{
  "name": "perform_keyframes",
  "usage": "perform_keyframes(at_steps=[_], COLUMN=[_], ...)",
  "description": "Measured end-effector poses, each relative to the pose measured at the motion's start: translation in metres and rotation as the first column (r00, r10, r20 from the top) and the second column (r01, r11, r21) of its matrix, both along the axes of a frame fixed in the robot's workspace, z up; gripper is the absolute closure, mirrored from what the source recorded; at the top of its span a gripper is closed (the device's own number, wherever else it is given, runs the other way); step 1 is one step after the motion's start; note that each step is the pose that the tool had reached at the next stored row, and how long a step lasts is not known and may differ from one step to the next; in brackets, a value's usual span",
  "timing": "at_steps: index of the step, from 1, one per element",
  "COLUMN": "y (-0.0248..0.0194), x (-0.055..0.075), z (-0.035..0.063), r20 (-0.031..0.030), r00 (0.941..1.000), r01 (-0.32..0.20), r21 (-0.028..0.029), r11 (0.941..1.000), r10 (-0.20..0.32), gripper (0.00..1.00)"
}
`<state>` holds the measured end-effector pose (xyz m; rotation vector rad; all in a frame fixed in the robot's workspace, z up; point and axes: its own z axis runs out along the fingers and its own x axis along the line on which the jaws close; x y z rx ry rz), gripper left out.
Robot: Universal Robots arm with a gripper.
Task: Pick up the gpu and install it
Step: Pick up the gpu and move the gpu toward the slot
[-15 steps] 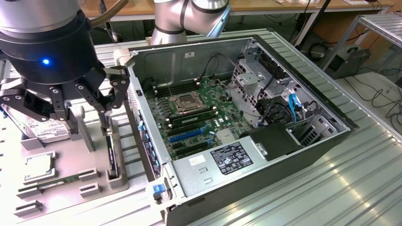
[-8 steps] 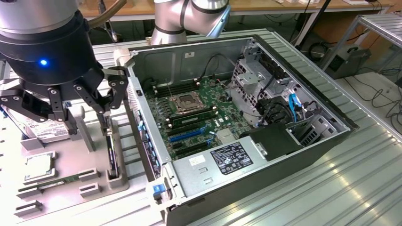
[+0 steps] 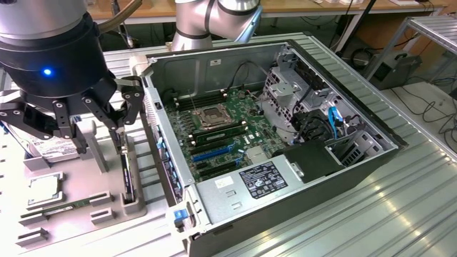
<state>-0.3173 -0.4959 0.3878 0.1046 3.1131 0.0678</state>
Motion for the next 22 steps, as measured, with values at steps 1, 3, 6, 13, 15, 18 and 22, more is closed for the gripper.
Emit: perform_keyframes(at_steps=[1,3,6,13,15,18,22], y=[0.0000,0.0000,0.0000,0.0000,0.0000,0.0000,0.0000], x=[-0.0002,-0.0006,-0.0012,-0.0033,-0.0041,-0.0052,-0.0064], z=[-0.0001,-0.0003,-0.0005,-0.0009,-0.0011,-0.0013,-0.0015], r20=[0.0000,0.0001,0.0000,0.0000,0.0000,0.0000,0.0000], r00=[1.0000,1.0000,1.0000,1.0000,1.0000,1.0000,1.0000], r01=[0.000,0.000,0.000,0.000,0.000,0.000,0.000], r21=[0.0000,0.0000,0.0000,0.0000,0.0000,0.0000,0.0000], r11=[1.0000,1.0000,1.0000,1.0000,1.0000,1.0000,1.0000], r10=[0.000,0.000,0.000,0.000,0.000,0.000,0.000], gripper=[0.52,0.52,0.52,0.52,0.52,0.52,0.52])
